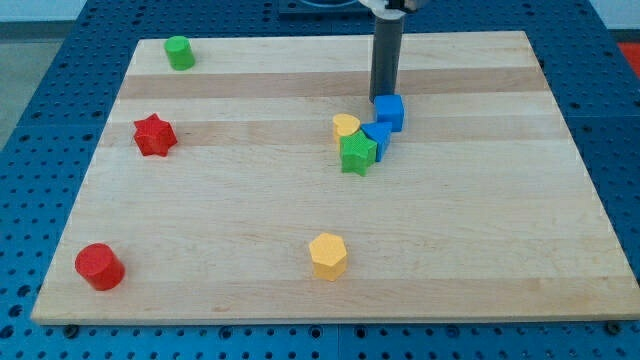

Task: Push the cube into the triangle

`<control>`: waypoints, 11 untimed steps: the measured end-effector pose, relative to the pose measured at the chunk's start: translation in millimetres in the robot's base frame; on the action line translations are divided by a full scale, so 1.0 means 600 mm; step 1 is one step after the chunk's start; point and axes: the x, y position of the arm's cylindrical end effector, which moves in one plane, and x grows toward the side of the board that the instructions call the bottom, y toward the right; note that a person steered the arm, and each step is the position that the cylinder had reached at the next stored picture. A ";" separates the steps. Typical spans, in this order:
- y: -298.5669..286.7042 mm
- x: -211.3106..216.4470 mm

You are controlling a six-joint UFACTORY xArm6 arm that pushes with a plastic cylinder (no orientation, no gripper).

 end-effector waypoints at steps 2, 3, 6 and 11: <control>0.001 0.021; 0.003 0.009; 0.103 0.010; 0.061 0.052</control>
